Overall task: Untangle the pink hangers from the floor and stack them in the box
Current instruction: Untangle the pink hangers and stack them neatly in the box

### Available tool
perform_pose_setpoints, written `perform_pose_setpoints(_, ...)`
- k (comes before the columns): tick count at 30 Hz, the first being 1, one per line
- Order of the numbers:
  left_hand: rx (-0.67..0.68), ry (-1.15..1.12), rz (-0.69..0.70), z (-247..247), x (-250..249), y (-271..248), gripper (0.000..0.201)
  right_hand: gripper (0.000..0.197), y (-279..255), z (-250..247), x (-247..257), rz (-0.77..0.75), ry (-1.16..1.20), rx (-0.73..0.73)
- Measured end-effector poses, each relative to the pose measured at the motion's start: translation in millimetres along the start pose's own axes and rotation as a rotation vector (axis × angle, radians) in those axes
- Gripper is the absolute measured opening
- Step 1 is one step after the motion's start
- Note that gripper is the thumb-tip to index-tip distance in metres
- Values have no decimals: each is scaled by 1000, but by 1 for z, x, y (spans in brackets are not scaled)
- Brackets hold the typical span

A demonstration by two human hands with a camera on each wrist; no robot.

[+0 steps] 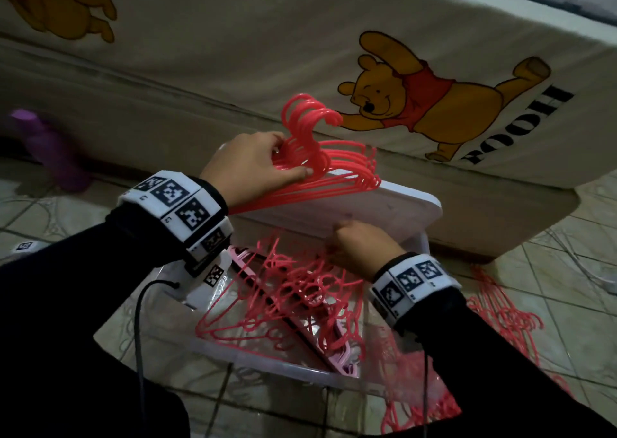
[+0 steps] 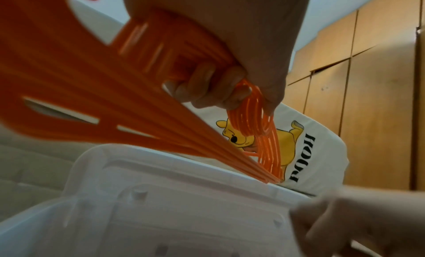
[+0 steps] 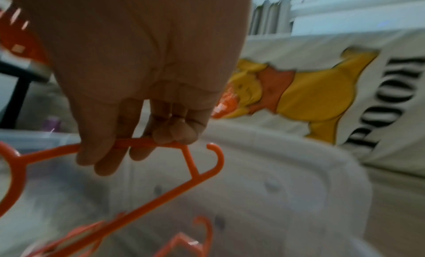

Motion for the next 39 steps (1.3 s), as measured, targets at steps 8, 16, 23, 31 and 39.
perform_pose_setpoints(8,-58,-27,-20,-13,10,2,45,17,-36,-68,-11,-47,154,-192)
perform_pose_setpoints(16,-43,-2,2,-9,6,3,48,19,-36,-43,-30,57,106,-96)
perform_pose_setpoints(23,25,-44,21,-5,4,-1,82,5,-47,-97,-51,42,389,-430)
perform_pose_setpoints(31,101,-104,52,9,-6,-2,77,5,-53,-117,-39,-62,524,-650)
perform_pose_setpoints(39,133,-151,106,13,-16,-4,58,4,-50,-114,-38,-50,423,-657)
Point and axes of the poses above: each hand's wrist, its own y-axis towards the middle knuckle, its own z-axis out of the palm, x = y × z, the point moved 10 cm from there along y, towards the middle knuckle, and after that the axes turned 10 degrees about y, right-handed, at the moved point
